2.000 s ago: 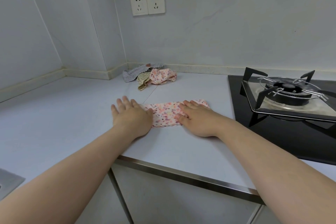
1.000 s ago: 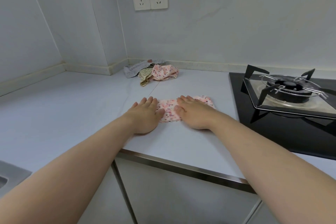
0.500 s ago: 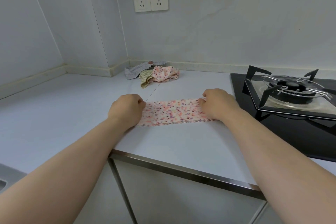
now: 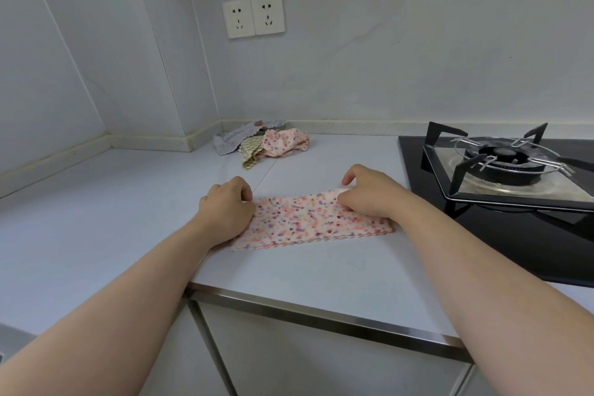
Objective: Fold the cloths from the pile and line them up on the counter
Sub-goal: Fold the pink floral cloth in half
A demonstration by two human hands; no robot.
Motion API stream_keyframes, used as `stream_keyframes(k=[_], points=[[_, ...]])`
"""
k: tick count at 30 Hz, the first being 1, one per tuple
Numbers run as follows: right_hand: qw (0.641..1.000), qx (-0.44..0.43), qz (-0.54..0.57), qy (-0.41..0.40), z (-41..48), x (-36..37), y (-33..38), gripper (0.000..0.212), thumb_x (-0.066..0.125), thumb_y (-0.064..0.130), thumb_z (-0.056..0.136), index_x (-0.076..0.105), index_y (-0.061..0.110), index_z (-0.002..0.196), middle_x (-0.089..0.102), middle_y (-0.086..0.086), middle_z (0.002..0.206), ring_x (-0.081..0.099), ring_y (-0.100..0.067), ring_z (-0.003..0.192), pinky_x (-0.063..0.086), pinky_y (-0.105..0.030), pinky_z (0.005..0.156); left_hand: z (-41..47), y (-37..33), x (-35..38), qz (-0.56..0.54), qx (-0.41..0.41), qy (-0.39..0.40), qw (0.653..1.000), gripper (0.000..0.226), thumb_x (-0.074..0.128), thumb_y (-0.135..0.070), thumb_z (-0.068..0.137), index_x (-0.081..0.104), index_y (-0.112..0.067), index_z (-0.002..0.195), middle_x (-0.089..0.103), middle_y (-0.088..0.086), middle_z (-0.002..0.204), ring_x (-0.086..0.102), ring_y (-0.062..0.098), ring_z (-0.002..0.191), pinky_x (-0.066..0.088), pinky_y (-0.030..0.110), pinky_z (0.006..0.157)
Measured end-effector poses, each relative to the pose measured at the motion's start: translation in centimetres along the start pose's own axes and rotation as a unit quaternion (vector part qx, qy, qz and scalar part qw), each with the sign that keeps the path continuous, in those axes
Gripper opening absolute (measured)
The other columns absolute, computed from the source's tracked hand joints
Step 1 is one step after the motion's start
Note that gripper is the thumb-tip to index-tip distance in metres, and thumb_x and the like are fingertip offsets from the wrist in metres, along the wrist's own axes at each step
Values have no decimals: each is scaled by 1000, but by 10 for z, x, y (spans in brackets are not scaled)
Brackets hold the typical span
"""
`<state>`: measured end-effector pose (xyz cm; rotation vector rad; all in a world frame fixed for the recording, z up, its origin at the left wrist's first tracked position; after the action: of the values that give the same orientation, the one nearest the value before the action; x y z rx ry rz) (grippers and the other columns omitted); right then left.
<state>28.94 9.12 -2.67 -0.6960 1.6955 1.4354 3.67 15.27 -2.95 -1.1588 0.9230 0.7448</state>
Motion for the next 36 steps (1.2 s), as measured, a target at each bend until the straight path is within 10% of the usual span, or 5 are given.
stream_keyframes(k=[6, 14, 21, 36], points=[[997, 0, 37, -64, 5, -8, -5, 43, 62, 39, 92, 72, 0, 106, 69, -17, 115, 65, -30, 104, 53, -38, 89, -2, 2, 1, -21, -7, 10, 1000, 20, 55, -50, 93, 59, -34, 103, 62, -4, 110, 53, 24, 111, 42, 46, 103], [989, -21, 125, -82, 10, -15, -9, 10, 73, 24, 88, 65, 20, 93, 63, 4, 99, 61, -10, 78, 42, -23, 59, -3, 7, -8, -236, -35, -38, 970, 11, 65, -31, 94, 61, -21, 94, 65, -1, 85, 59, 13, 70, 42, 27, 59], [986, -15, 150, -73, 12, -19, -15, 19, 61, 5, 90, 58, 23, 97, 62, -3, 101, 60, -14, 74, 44, -26, 58, 0, 29, -7, -448, -107, -80, 884, 27, 76, -13, 86, 50, -18, 90, 64, 6, 88, 63, 24, 75, 54, 37, 69], [985, -121, 123, 31, -16, -41, 23, 36, 49, 5, 86, 77, 23, 74, 63, 1, 74, 48, -14, 66, 45, -26, 60, -8, -5, -42, -278, -68, -135, 949, 37, 47, 1, 86, 74, -19, 73, 69, 1, 91, 53, 20, 60, 42, 27, 52]])
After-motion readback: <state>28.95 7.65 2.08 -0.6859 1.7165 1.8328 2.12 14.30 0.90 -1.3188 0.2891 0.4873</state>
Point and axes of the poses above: each hand's wrist, its own z-axis towards the middle knuckle, its own x-axis out of the palm, y = z × x, the point moved 8 cm from there along z, towards the middle knuckle
